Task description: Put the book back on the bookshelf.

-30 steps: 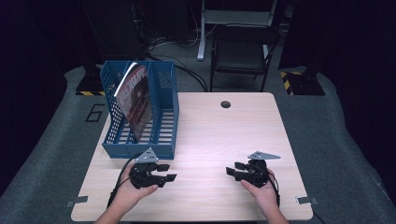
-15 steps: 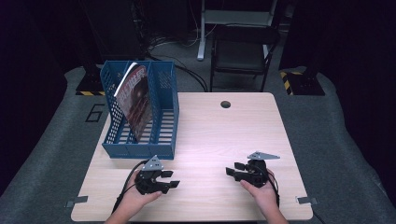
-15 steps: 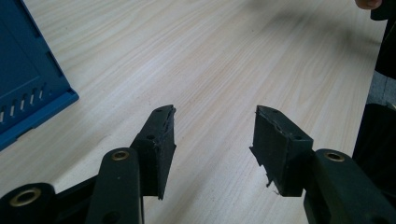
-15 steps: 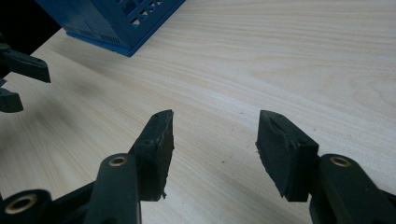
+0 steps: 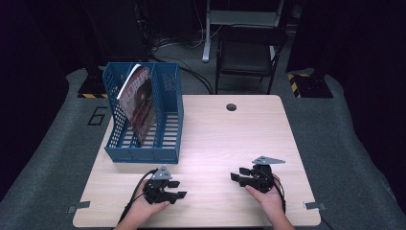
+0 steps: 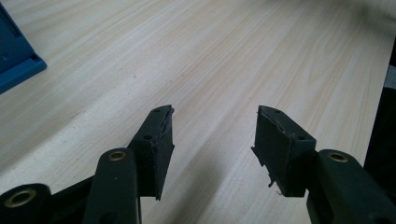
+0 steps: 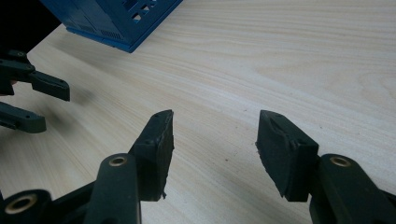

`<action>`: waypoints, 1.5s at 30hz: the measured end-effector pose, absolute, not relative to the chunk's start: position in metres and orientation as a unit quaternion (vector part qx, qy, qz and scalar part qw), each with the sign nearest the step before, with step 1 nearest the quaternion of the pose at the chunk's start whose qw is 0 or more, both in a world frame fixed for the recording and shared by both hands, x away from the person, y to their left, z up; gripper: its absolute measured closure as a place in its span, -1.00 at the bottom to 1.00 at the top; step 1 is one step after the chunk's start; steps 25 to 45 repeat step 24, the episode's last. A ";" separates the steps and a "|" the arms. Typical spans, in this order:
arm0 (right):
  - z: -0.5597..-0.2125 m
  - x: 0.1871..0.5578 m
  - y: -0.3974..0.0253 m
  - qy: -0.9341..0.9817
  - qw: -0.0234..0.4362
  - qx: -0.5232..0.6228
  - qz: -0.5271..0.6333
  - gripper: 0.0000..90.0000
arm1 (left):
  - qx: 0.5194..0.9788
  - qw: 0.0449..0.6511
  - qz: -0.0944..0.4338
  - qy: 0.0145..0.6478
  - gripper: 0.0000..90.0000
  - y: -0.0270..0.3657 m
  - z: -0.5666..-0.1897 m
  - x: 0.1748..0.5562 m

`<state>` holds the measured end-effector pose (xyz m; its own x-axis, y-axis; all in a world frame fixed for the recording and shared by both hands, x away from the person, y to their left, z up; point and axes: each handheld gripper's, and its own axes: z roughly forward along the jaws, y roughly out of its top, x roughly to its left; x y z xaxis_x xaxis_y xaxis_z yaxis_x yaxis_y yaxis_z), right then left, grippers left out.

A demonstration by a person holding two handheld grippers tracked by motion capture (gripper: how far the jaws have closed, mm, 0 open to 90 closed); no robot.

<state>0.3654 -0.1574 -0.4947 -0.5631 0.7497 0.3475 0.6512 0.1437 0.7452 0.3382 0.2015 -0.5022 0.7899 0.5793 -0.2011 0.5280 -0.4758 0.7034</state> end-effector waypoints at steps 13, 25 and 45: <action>-0.496 0.366 -0.156 0.756 0.052 0.464 0.459 0.02 | 0.891 0.354 0.033 0.282 0.01 0.180 -0.513 0.331; -0.496 0.367 -0.156 0.758 0.052 0.464 0.456 0.02 | 0.891 0.358 0.032 0.278 0.00 0.178 -0.511 0.331; -0.496 0.367 -0.156 0.758 0.052 0.464 0.456 0.02 | 0.891 0.358 0.032 0.278 0.00 0.178 -0.511 0.331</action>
